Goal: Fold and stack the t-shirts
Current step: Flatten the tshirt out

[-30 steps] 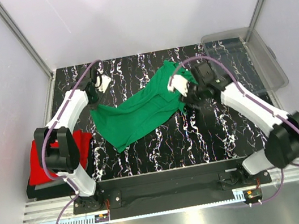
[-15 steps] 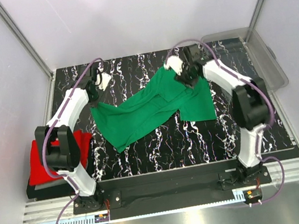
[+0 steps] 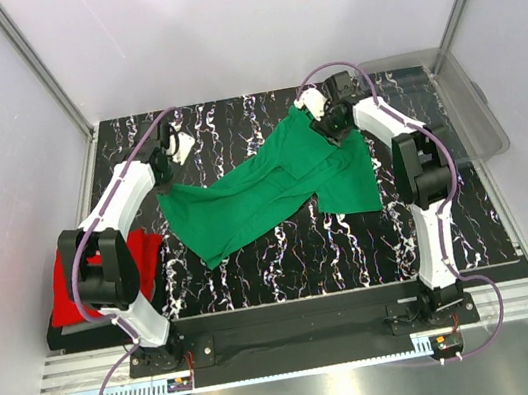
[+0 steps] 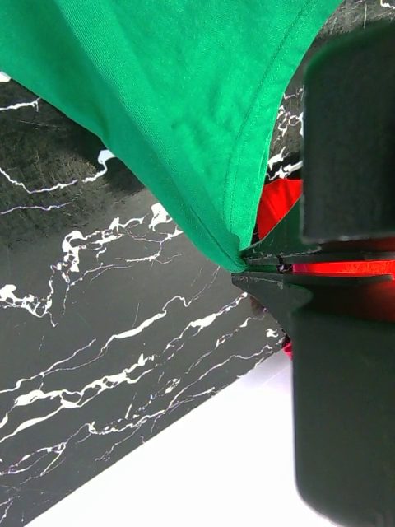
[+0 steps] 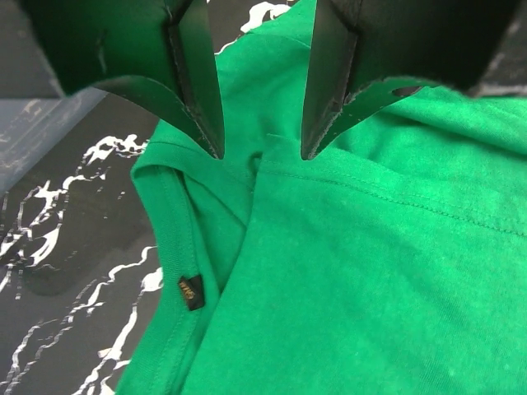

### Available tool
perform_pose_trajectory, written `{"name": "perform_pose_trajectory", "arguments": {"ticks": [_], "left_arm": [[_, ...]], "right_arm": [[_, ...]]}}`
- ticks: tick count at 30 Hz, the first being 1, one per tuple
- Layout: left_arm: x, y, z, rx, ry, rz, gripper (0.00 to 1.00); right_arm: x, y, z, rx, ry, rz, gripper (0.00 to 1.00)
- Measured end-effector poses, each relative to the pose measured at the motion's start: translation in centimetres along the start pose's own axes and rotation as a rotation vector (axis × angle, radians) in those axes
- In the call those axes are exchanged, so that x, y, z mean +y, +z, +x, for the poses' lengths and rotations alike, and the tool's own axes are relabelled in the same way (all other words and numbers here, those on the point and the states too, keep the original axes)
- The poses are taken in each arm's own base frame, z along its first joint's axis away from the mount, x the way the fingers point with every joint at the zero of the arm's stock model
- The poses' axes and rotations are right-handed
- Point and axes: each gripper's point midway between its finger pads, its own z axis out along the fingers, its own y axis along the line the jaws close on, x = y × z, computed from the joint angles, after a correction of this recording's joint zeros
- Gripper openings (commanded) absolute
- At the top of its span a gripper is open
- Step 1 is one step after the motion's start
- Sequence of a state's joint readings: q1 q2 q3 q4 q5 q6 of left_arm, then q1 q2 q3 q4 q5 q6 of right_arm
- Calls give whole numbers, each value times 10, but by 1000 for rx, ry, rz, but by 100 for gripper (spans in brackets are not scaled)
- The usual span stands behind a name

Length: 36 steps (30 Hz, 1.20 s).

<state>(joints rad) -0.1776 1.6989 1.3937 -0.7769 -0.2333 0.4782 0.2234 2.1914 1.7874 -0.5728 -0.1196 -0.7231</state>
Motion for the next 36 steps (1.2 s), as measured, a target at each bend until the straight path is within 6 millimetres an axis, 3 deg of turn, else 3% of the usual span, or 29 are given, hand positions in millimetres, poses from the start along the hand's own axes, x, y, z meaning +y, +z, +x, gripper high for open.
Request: {"name": "perform_pose_trajectory", "arguments": {"ticks": [8,13,21,36], "left_arm": [[1,0,0,2,1,-3,0],[0,0,1,3,1,-3,0],[-1,-1,4,15,6,3,0],[0,2,0,17,8,5,0]], "right_arm": [[-9,-1,1,-7,43,13,50],[-15,8,8,2,82,5,49],[-4,17,19,26,133,-62,44],[4,15,15,26,177,-121,41]]}}
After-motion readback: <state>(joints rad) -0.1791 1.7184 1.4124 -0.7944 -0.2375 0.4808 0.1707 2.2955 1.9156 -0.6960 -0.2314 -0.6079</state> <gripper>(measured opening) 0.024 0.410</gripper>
